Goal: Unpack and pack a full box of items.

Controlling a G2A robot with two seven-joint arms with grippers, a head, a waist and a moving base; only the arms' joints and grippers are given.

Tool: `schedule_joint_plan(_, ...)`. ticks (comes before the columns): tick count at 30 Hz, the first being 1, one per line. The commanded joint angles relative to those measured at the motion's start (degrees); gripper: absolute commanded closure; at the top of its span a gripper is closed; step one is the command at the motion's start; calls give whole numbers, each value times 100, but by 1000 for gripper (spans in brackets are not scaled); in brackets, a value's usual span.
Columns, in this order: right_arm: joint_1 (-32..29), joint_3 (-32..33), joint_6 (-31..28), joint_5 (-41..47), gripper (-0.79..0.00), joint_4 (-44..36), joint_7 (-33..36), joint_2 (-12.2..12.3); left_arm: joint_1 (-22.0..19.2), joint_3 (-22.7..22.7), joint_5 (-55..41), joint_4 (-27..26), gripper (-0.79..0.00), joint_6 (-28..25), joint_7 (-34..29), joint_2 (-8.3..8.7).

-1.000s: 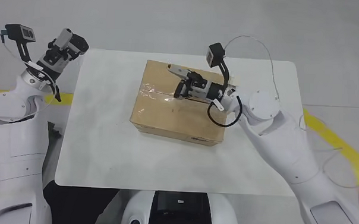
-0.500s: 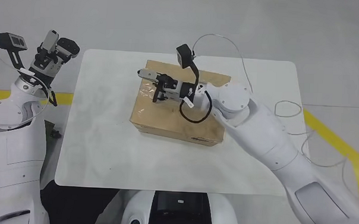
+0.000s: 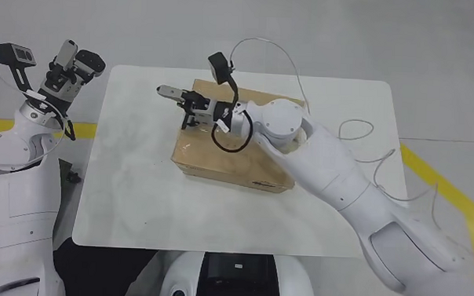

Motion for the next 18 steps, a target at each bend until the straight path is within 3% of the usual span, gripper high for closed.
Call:
schedule_joint_plan(1, 71, -58, -36, 54, -785, 189, 52, -102, 0, 0, 0, 0, -785, 0, 0, 0)
schedule_joint_plan(10, 242, -125, -267, 80, -785, 976, 231, -434, 0, 0, 0, 0, -785, 0, 0, 0)
schedule_joint_plan(18, 262, 28, -207, -87, -785, 1204, 427, -525, 0, 0, 0, 0, -785, 0, 0, 0)
